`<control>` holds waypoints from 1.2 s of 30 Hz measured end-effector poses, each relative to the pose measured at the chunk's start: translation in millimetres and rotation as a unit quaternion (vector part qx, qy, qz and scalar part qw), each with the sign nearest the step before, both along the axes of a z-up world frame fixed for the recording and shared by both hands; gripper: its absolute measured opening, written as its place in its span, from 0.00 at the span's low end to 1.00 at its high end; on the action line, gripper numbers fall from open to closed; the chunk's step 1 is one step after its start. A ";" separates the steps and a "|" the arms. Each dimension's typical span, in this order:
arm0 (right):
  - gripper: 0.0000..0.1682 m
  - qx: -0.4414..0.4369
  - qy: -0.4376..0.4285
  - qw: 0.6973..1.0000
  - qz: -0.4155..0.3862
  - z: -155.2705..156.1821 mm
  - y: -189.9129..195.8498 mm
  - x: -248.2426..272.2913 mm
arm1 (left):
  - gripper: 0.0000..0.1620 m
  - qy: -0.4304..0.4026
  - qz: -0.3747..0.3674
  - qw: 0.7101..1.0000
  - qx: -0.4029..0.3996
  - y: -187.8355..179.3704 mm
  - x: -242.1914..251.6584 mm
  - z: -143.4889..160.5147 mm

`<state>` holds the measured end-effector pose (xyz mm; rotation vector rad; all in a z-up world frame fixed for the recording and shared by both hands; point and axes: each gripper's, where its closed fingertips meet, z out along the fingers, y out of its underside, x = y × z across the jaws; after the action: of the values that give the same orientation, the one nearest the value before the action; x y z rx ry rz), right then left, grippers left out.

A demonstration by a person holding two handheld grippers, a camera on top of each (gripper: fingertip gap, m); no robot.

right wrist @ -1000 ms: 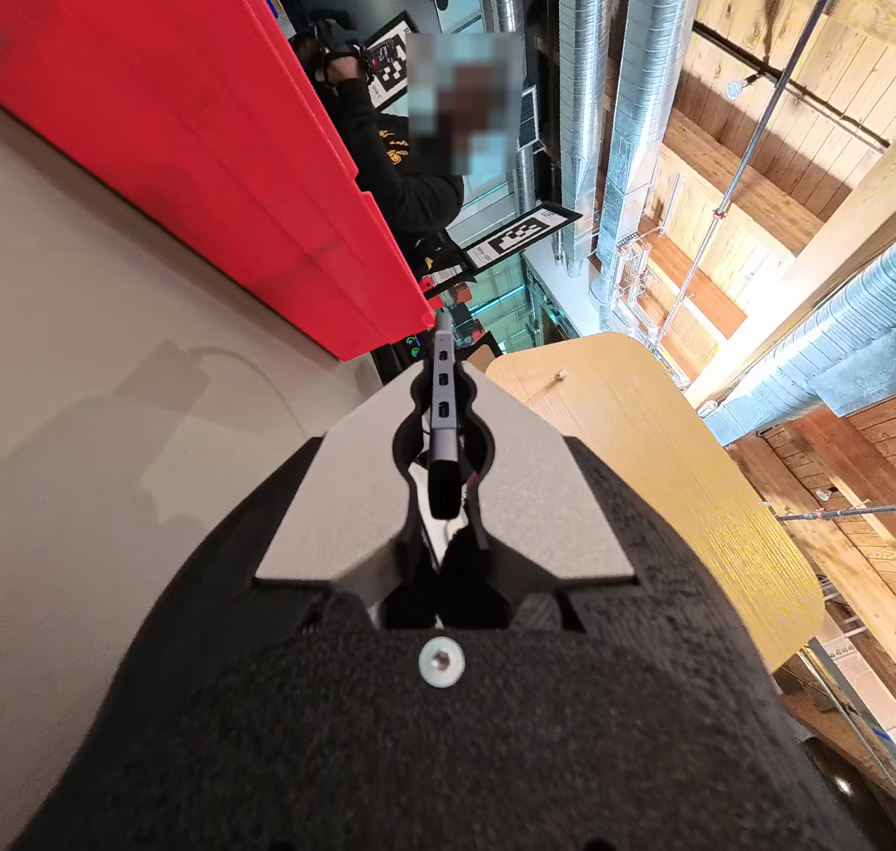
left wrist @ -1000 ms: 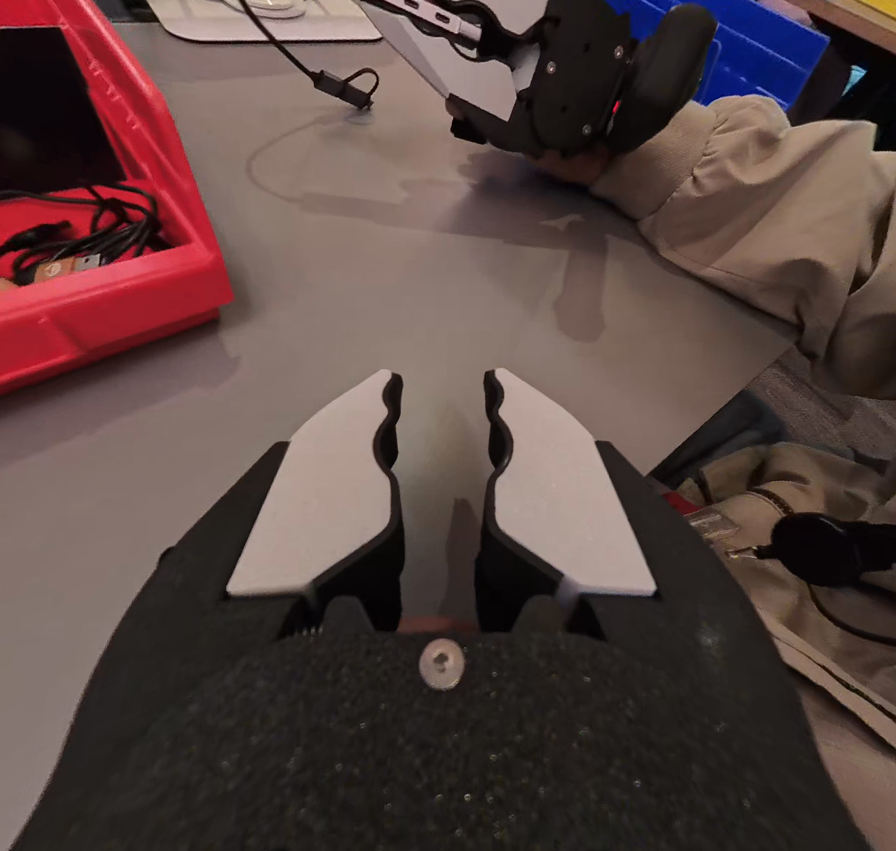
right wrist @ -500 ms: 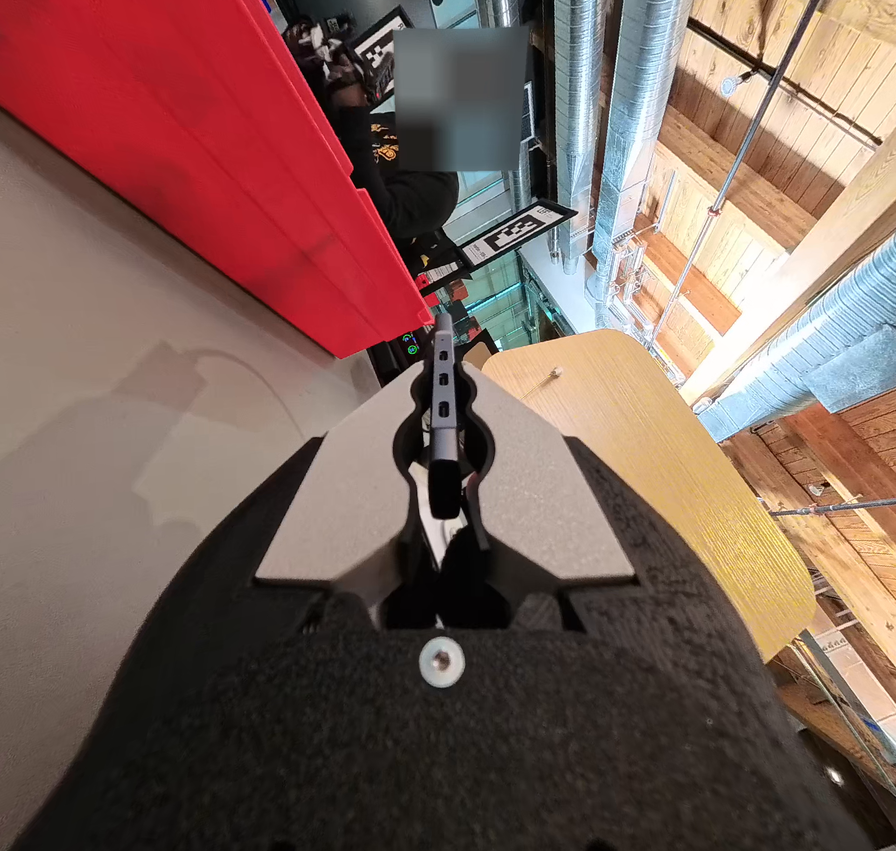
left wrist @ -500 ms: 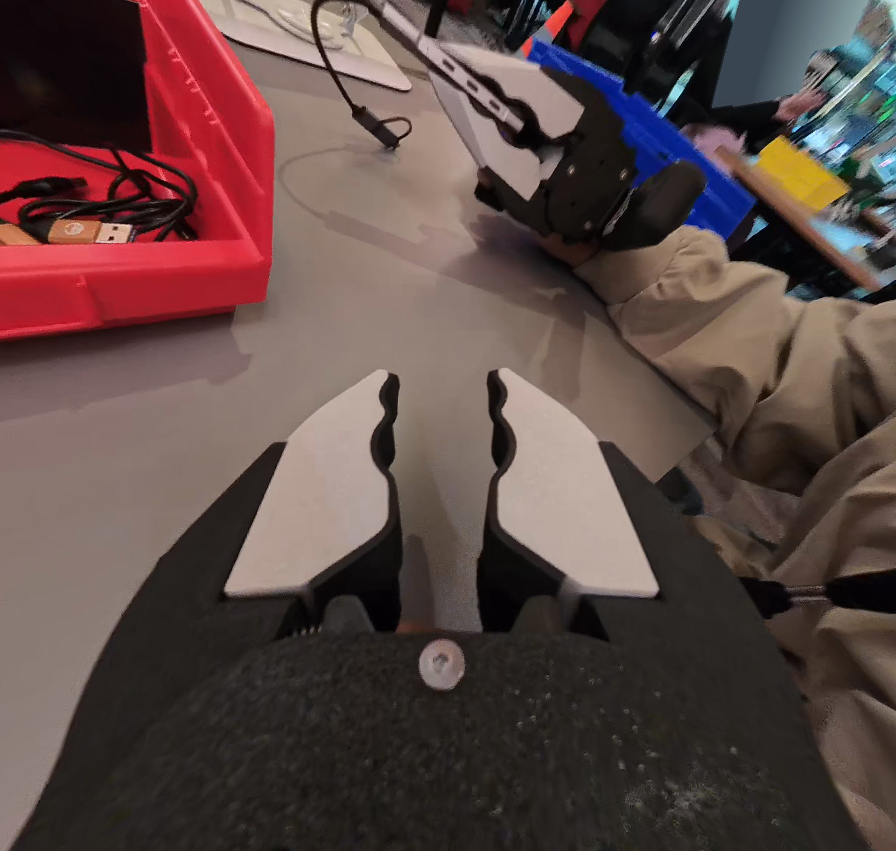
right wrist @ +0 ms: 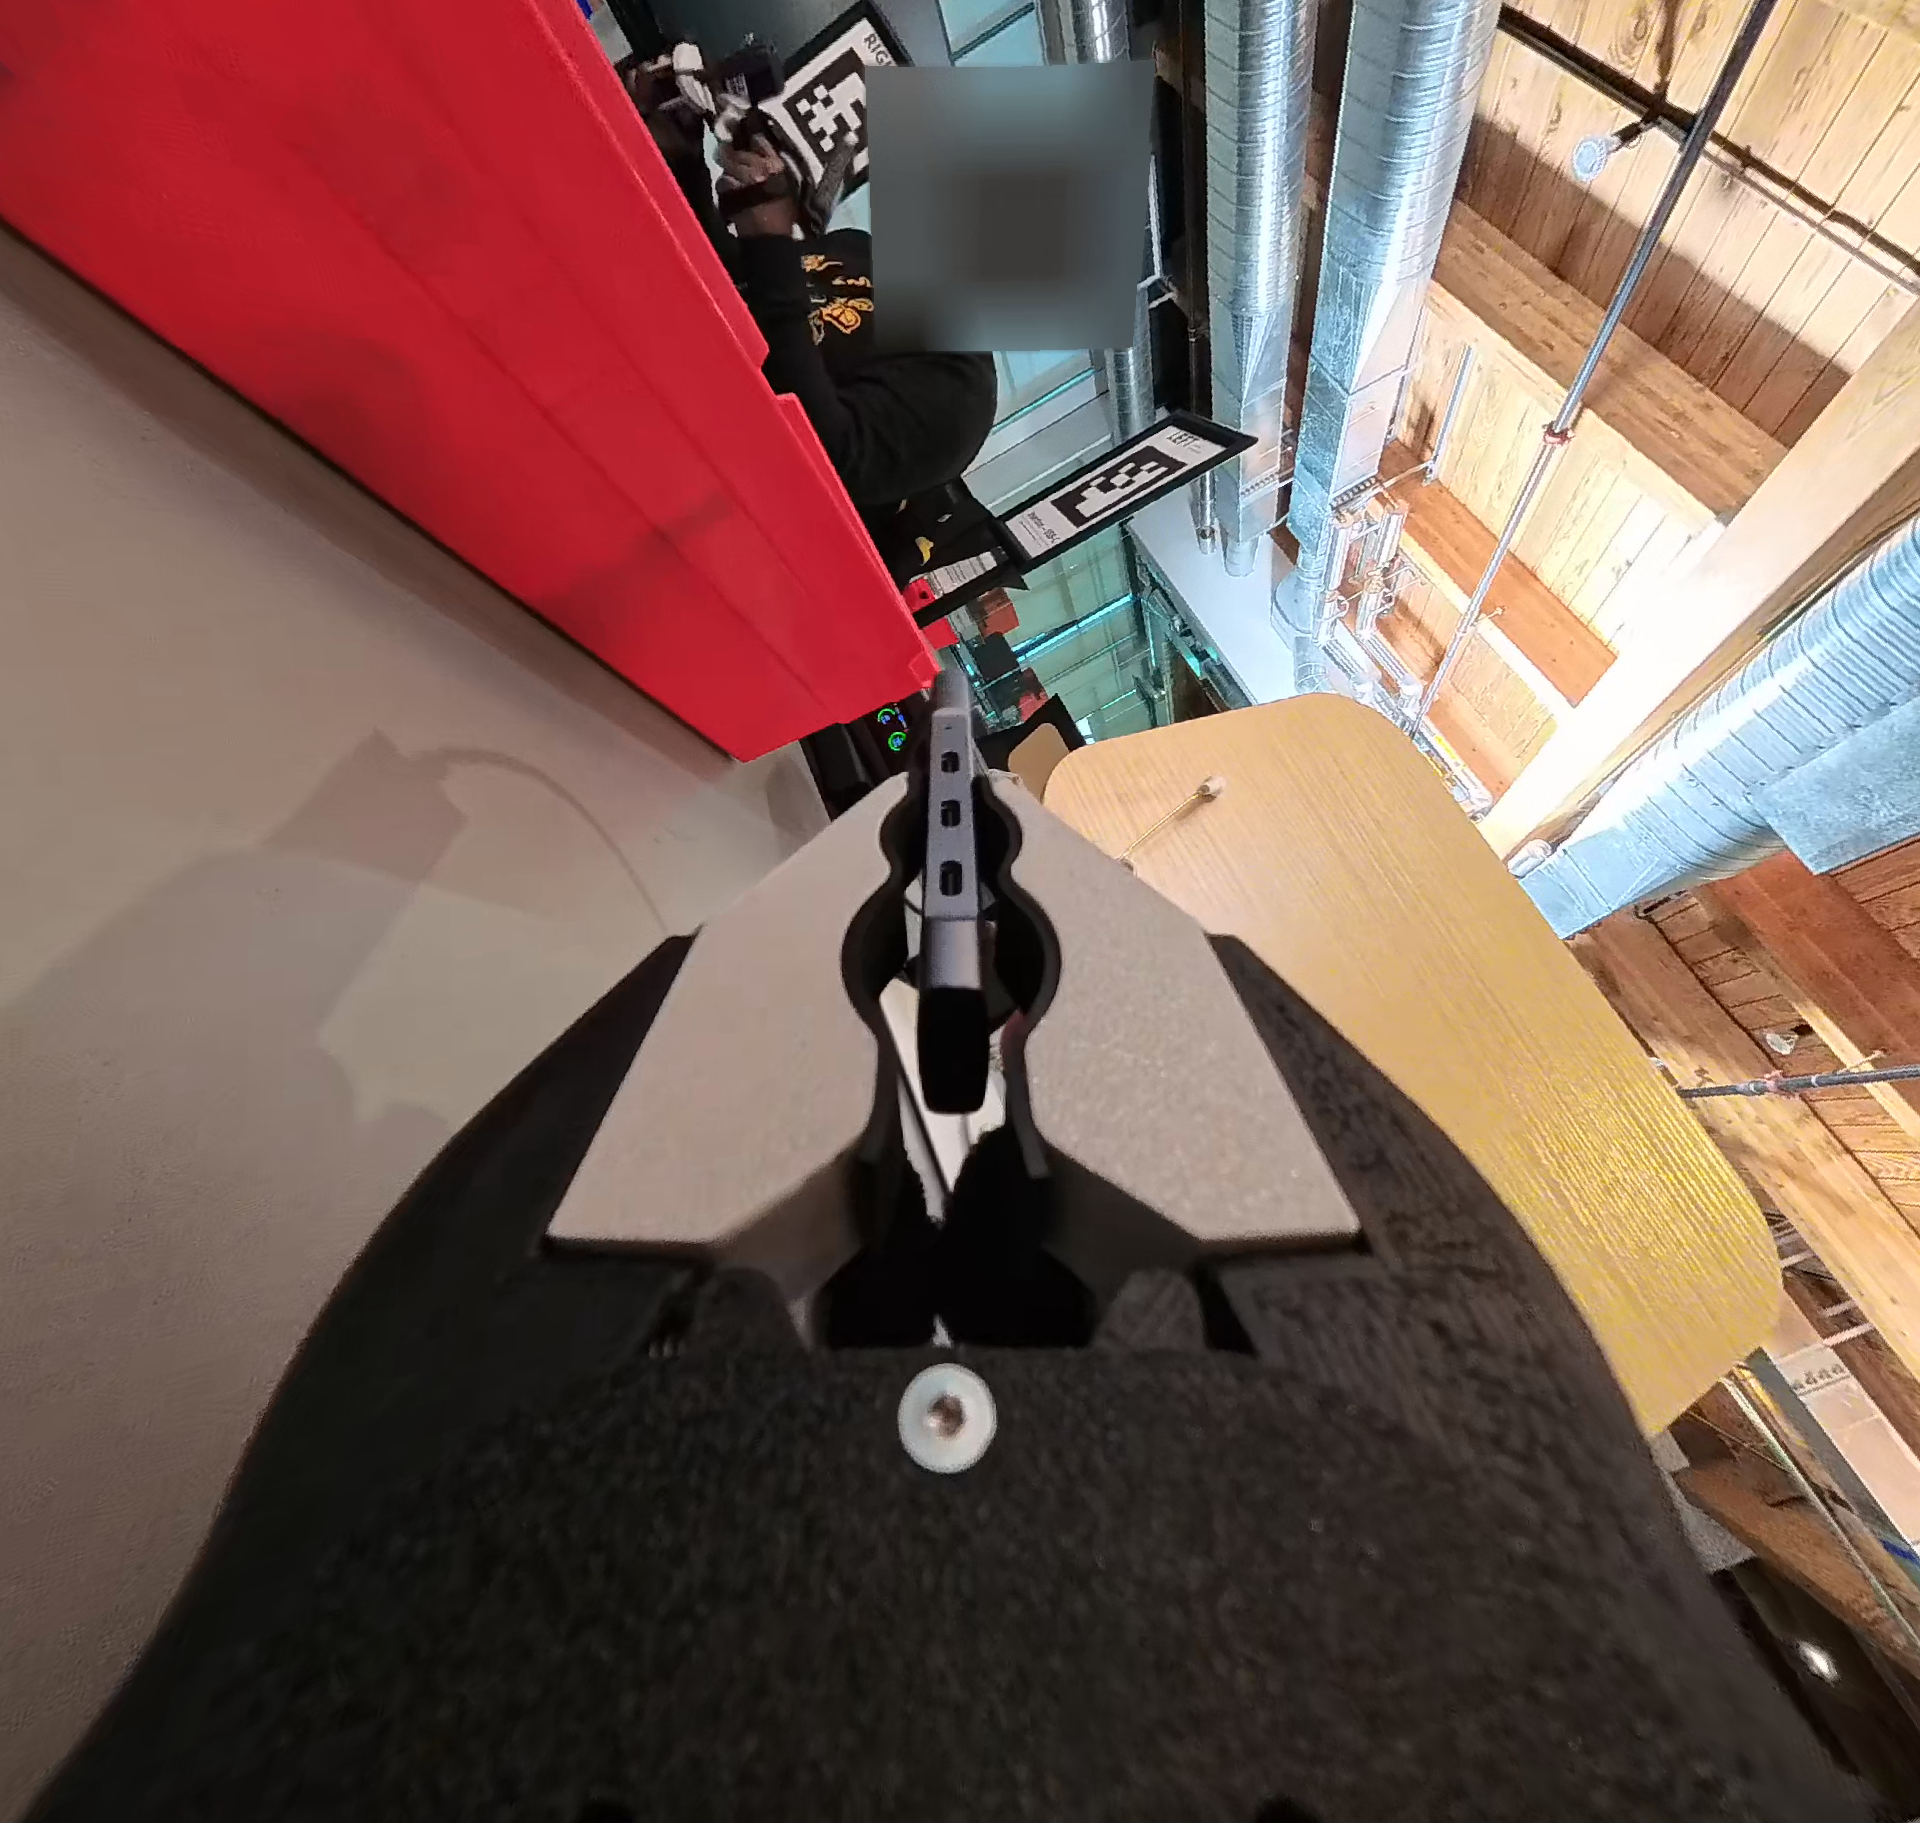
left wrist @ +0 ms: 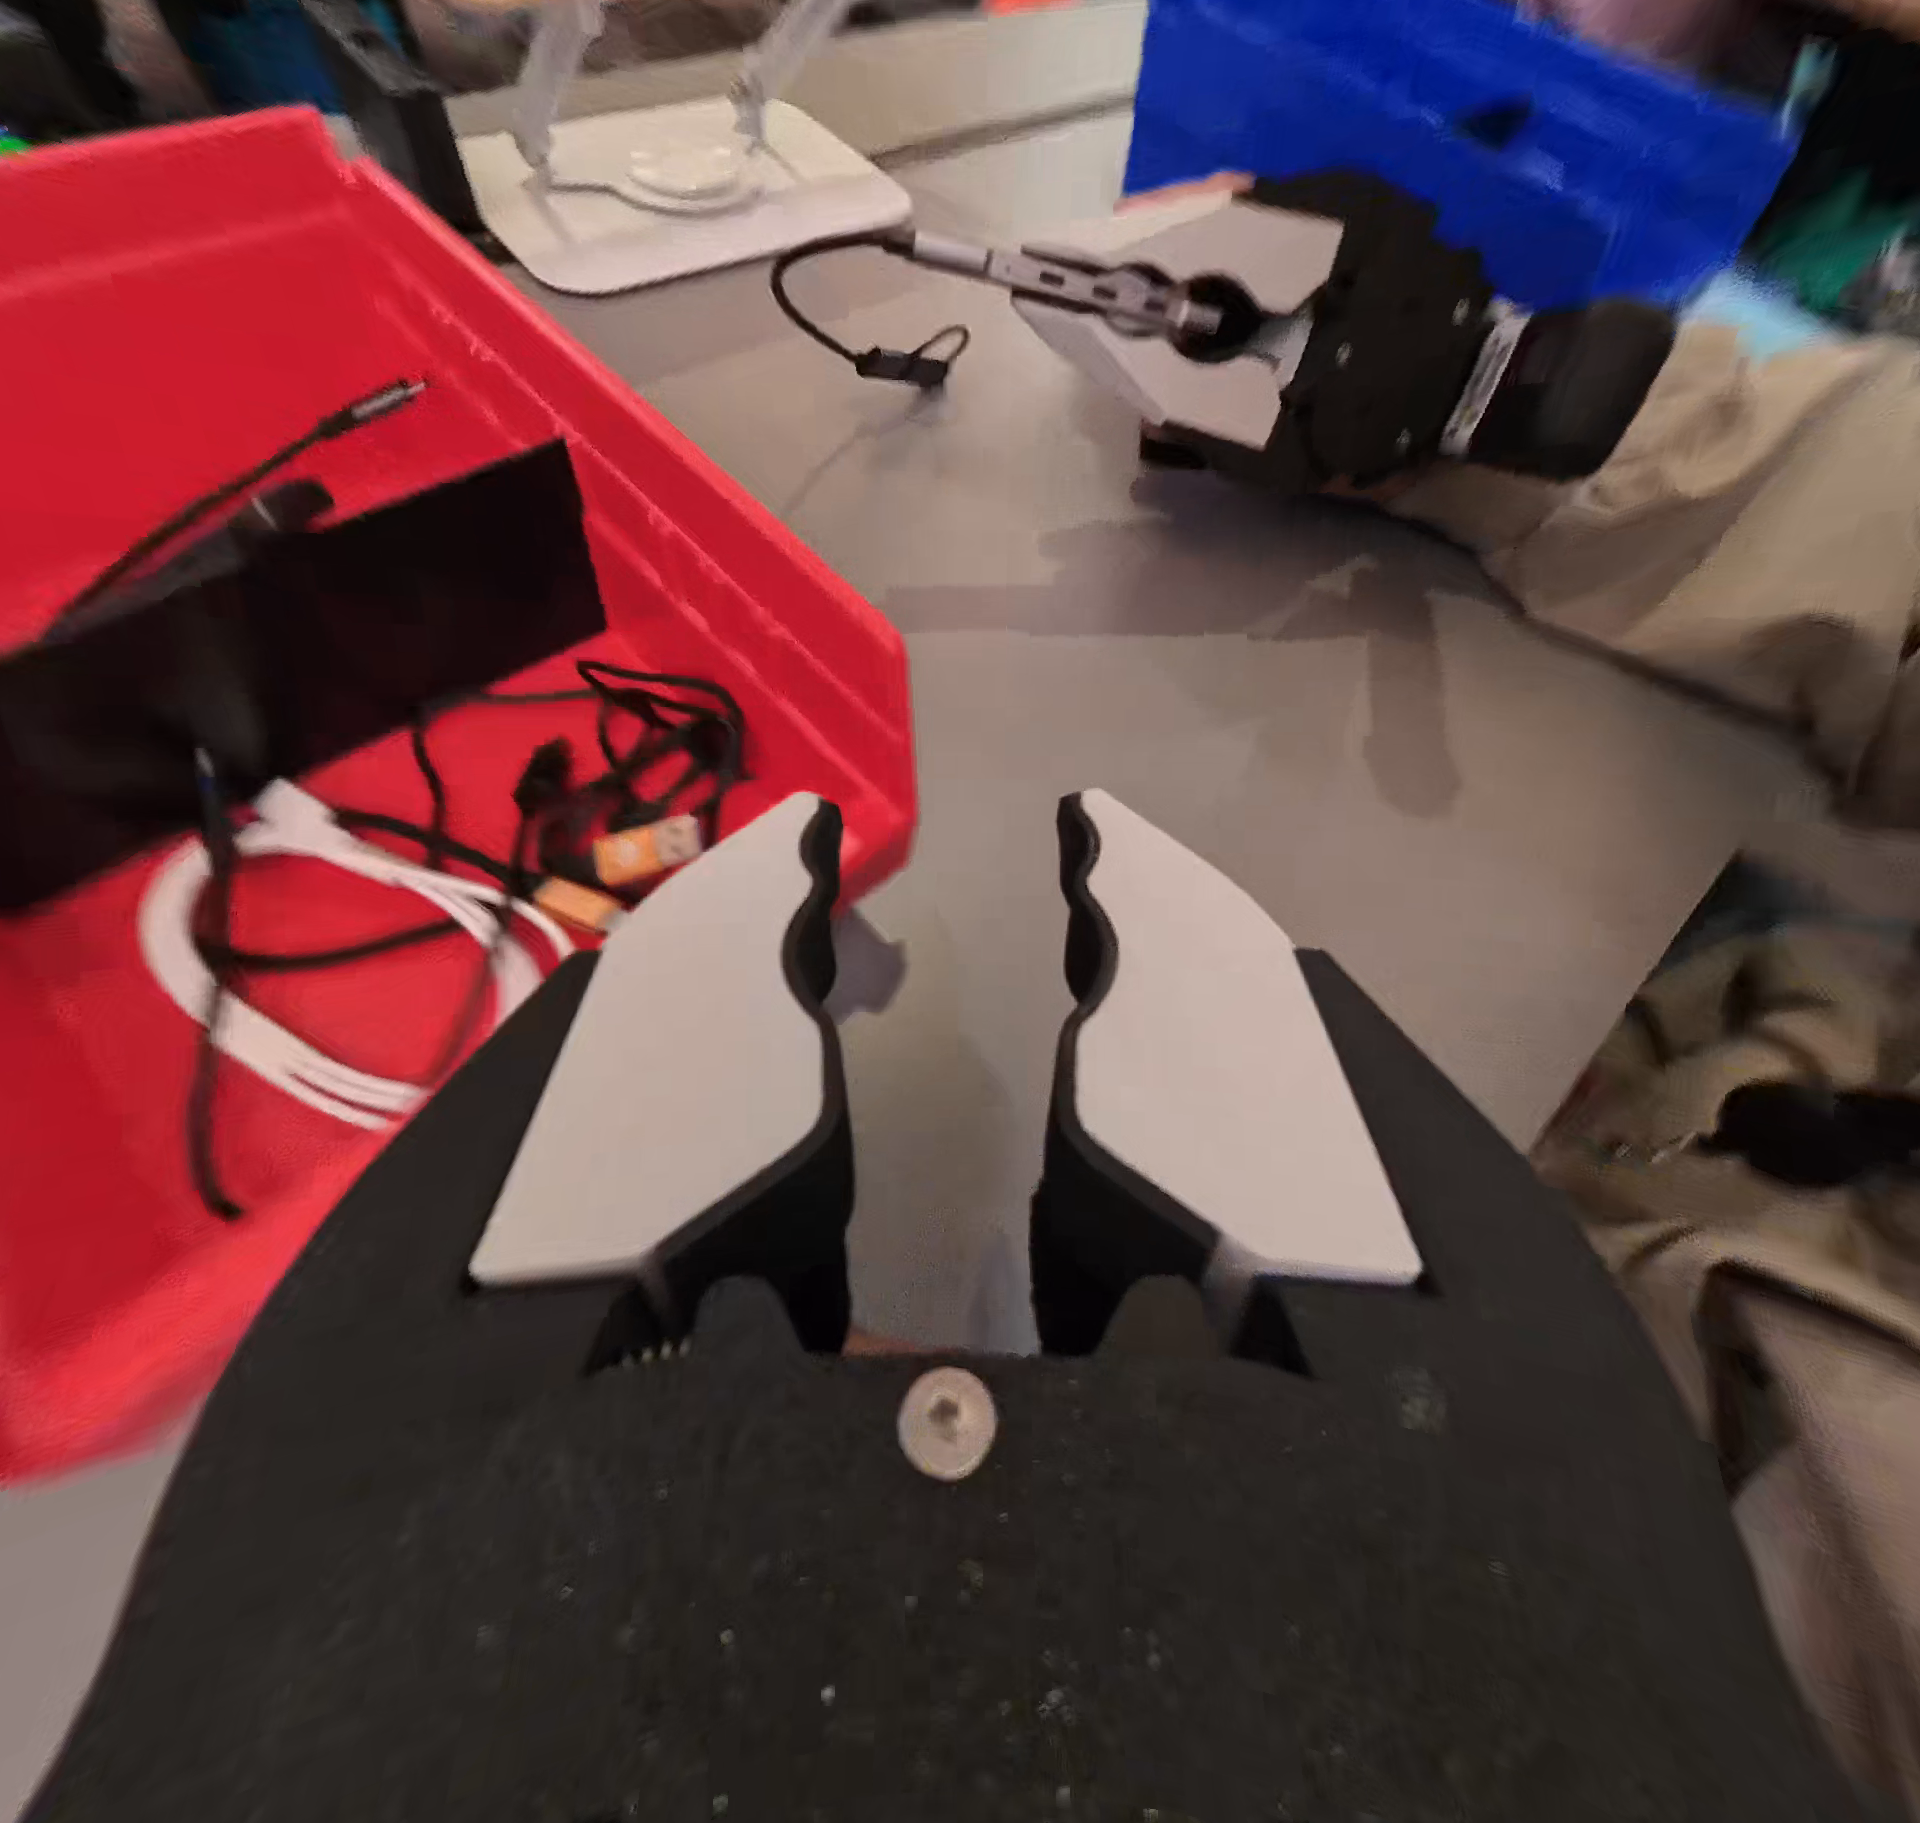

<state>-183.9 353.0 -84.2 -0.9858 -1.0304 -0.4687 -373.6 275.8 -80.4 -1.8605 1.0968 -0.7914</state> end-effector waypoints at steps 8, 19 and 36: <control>0.05 0.002 -0.006 1.000 -0.005 -1.2 1.4 1.4 | 0.24 0.247 -0.136 0.959 -0.035 82.6 18.0 -51.4; 0.05 -0.004 -0.007 1.000 0.001 -3.0 0.9 -0.7 | 0.24 0.352 -0.170 0.918 -0.071 95.4 31.1 -105.7; 0.04 0.012 0.014 1.000 -0.013 7.0 0.5 7.7 | 0.03 0.117 -0.050 0.981 0.145 79.7 40.7 90.2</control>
<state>-176.2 353.5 -77.1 -0.9835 -0.9862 -0.4858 -332.9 355.6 9.8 -1.6877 1.3835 -0.4443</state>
